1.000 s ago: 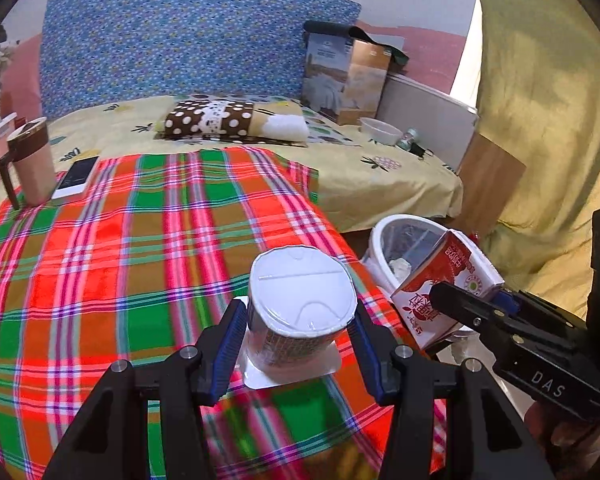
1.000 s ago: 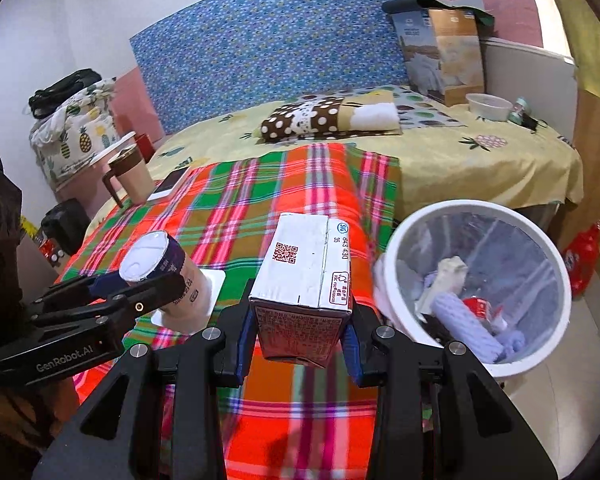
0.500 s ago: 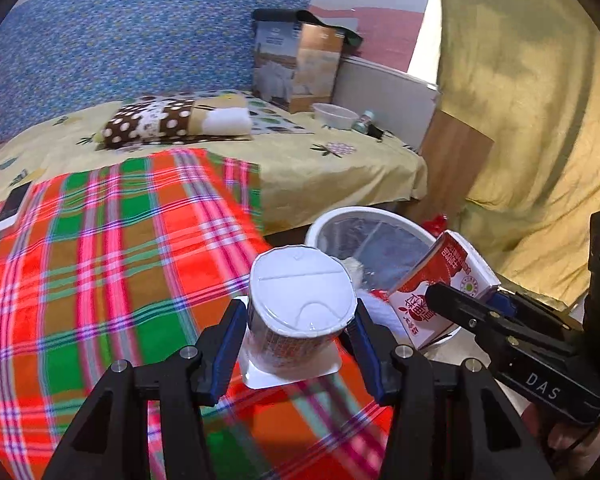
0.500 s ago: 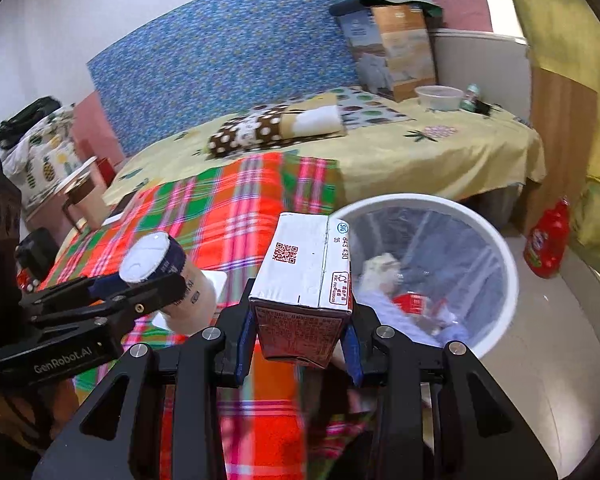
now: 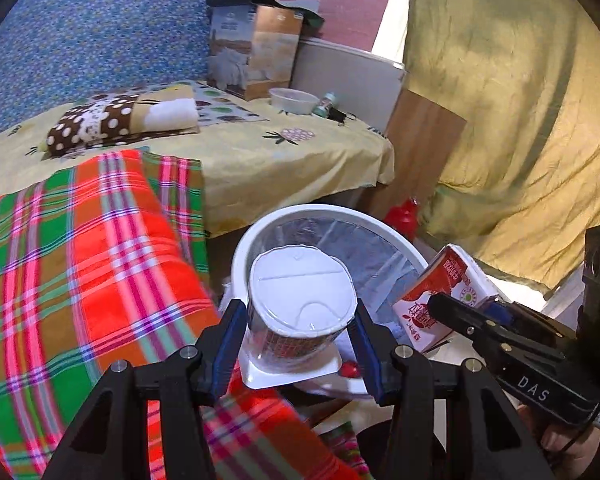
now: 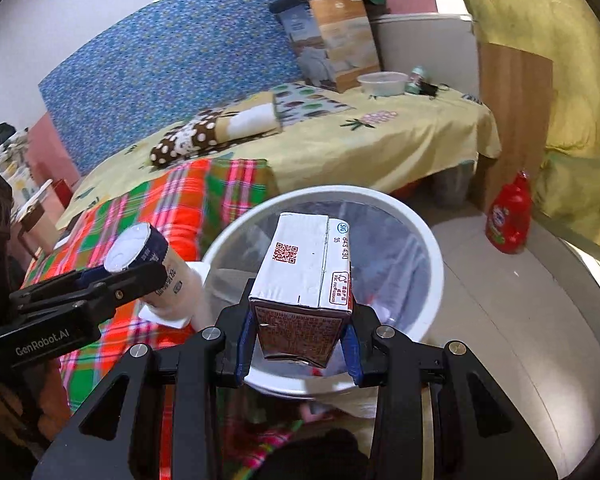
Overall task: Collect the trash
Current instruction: 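Carry the cup and carton over the white bin, then open both grippers to drop cup and carton into the bin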
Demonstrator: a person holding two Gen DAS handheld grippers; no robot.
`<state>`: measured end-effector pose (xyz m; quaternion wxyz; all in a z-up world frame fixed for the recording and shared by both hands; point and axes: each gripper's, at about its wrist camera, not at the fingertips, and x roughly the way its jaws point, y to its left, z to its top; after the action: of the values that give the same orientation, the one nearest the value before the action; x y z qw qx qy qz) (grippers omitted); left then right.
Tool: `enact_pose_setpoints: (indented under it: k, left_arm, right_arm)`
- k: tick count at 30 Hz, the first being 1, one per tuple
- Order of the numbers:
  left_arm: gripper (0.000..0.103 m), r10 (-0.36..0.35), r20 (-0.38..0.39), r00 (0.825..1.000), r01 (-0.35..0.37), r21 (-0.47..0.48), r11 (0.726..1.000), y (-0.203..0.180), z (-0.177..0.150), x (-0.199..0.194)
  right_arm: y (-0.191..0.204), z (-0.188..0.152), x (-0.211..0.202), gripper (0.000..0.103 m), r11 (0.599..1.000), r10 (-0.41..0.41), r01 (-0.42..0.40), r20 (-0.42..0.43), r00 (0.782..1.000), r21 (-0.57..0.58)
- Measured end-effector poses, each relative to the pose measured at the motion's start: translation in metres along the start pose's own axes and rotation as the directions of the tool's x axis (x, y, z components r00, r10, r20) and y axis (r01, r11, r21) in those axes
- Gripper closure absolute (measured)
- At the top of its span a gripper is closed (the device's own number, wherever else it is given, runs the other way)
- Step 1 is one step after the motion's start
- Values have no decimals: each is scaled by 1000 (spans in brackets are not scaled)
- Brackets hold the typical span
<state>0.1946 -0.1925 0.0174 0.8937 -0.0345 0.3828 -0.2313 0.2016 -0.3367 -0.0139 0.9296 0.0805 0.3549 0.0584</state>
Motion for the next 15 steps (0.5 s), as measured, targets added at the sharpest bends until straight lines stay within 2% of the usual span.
enact_pose_setpoints:
  k: [8, 15]
  left_arm:
    - [51, -35, -37, 999, 36, 19, 999, -10, 7, 32]
    - [50, -32, -78, 996, 34, 29, 999, -12, 12, 59]
  right_arm:
    - [-11, 0, 12, 64, 1000, -17, 17, -35, 999, 10]
    - [-19, 1, 29, 64, 999, -44, 44, -90, 995, 4]
